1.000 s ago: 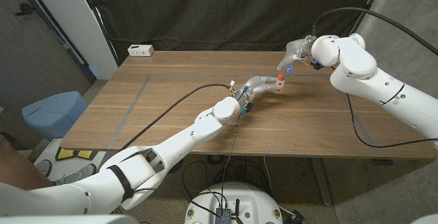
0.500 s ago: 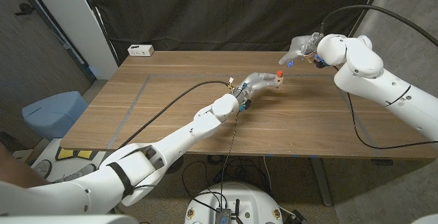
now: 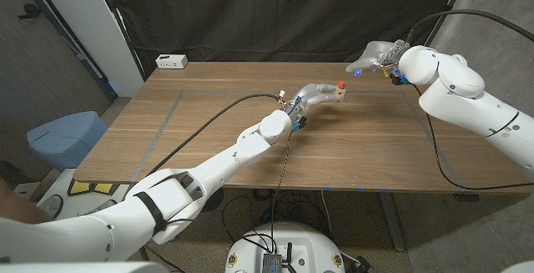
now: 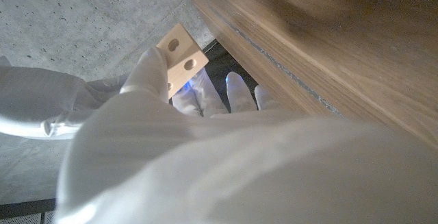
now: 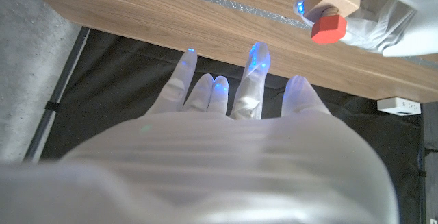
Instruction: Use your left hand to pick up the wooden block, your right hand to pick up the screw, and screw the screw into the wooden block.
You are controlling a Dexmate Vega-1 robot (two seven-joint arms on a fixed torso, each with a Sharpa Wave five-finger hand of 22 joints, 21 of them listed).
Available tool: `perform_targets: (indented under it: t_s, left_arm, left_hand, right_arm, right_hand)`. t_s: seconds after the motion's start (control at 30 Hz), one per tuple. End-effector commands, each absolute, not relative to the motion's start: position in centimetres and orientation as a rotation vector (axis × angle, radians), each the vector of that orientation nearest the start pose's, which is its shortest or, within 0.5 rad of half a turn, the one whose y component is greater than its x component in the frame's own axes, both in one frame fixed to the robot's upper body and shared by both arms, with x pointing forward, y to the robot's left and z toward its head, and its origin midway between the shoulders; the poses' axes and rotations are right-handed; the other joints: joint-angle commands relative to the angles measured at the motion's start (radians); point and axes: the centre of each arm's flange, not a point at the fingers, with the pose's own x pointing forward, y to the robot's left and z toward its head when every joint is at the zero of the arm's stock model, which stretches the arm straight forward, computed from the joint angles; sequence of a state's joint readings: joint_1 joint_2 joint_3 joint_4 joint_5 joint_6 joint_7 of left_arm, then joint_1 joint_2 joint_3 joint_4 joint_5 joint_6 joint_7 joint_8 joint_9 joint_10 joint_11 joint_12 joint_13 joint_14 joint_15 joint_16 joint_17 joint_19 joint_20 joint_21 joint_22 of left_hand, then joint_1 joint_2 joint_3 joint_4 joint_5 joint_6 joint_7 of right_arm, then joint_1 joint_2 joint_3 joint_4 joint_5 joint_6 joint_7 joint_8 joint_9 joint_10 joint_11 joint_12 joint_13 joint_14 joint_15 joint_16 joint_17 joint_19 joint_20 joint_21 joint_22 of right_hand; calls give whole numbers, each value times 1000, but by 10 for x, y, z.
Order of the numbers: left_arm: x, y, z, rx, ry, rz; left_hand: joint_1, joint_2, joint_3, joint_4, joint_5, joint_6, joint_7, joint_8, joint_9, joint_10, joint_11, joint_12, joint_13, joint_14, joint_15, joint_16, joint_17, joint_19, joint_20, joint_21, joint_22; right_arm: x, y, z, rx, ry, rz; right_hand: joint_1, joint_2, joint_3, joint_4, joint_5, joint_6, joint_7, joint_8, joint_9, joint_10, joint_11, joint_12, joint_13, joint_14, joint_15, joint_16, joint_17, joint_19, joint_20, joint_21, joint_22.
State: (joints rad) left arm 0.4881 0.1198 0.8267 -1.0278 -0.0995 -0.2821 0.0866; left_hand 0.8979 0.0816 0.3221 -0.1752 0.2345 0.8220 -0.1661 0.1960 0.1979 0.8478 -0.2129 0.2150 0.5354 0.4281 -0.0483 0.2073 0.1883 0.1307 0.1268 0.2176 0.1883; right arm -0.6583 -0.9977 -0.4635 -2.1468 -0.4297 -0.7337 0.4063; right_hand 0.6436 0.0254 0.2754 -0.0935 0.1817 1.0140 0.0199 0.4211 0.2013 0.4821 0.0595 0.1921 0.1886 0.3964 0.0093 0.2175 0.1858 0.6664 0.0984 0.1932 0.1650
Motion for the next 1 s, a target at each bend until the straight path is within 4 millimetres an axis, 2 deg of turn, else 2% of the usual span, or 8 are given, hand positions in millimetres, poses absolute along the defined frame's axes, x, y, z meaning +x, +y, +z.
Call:
perform_targets:
  t_s: [0.03, 0.17, 0.4, 0.5, 0.57, 0.67, 0.87, 1.0]
  left_arm:
    - [649, -29, 9, 486, -727, -505]
    - [647, -28, 8, 482, -727, -502]
    - [645, -27, 5, 474, -726, -498]
    - [645, -27, 4, 471, -726, -495]
    - [645, -26, 4, 468, -727, -492]
    - [645, -26, 4, 464, -731, -489]
    - [644, -24, 4, 456, -733, -485]
    - [644, -22, 4, 450, -739, -478]
  left_hand:
    - [2, 10, 32, 21, 3, 21, 0, 8, 3, 9, -2, 8, 5, 7, -47, 6, 2, -6, 1, 3, 5]
    - [1, 9, 31, 20, 3, 23, 1, 8, 3, 9, -2, 8, 5, 7, -47, 6, 2, -5, 1, 4, 5]
    - [2, 10, 32, 20, 3, 22, 1, 8, 3, 10, -2, 8, 5, 8, -45, 7, 2, -5, 1, 4, 5]
    - [3, 8, 31, 19, 3, 26, 1, 9, 3, 10, -2, 8, 5, 8, -47, 7, 1, -4, 0, 4, 5]
    - [3, 8, 31, 19, 3, 26, 1, 9, 3, 10, -2, 8, 5, 8, -47, 7, 1, -4, -1, 4, 5]
    - [3, 10, 32, 19, 3, 25, 2, 8, 3, 10, -2, 8, 5, 7, -47, 7, 2, -5, 1, 4, 5]
    - [2, 11, 32, 20, 3, 23, 1, 7, 3, 9, -2, 7, 5, 6, -45, 7, 2, -5, 1, 4, 5]
    - [2, 10, 32, 20, 3, 22, 2, 7, 3, 8, -2, 7, 5, 5, -45, 6, 2, -5, 2, 4, 5]
  right_arm:
    - [518, -300, 130, -1223, -372, -196]
    - [518, -305, 123, -1148, -407, -212]
    - [516, -311, 113, -1041, -444, -246]
    - [516, -313, 110, -1008, -457, -254]
    - [516, -314, 108, -973, -462, -241]
    - [517, -317, 105, -921, -471, -221]
    - [518, -319, 96, -833, -503, -207]
    - [520, -319, 88, -757, -533, -208]
  right_hand:
    - [4, 10, 2, -6, 0, -25, 5, -16, 3, 0, 8, -3, 5, 3, 14, -5, 4, 11, -5, -1, 3]
    - [3, 10, 1, -9, 0, -38, 6, -23, 4, 2, 20, -1, 5, 7, 23, -5, 4, 14, -3, 0, 3]
    - [0, 12, 0, -12, -1, -68, 3, -39, 5, 0, 26, 0, 6, 14, 33, -4, 5, 12, 6, -3, 4]
    - [-1, 14, 0, -14, -2, -81, 3, -45, 6, -6, 32, -2, 7, 10, 49, -6, 5, 6, 11, -5, 4]
    - [-6, 18, -1, -12, -3, -85, 0, -48, 7, -8, 32, -2, 7, 9, 55, -6, 7, -5, 16, -9, 4]
    - [-19, 35, 1, -9, -2, -126, -6, -69, 9, -40, 33, -10, 9, -20, 63, -16, 11, -48, 25, -17, 5]
    - [-32, 43, -1, -8, -1, -156, 2, -85, 11, -72, 47, -12, 9, -48, 79, -23, 13, -73, 23, -17, 5]
    - [-45, 43, -5, -5, -1, -171, 1, -93, 12, -84, 46, -12, 9, -67, 87, -28, 14, -93, 22, -18, 6]
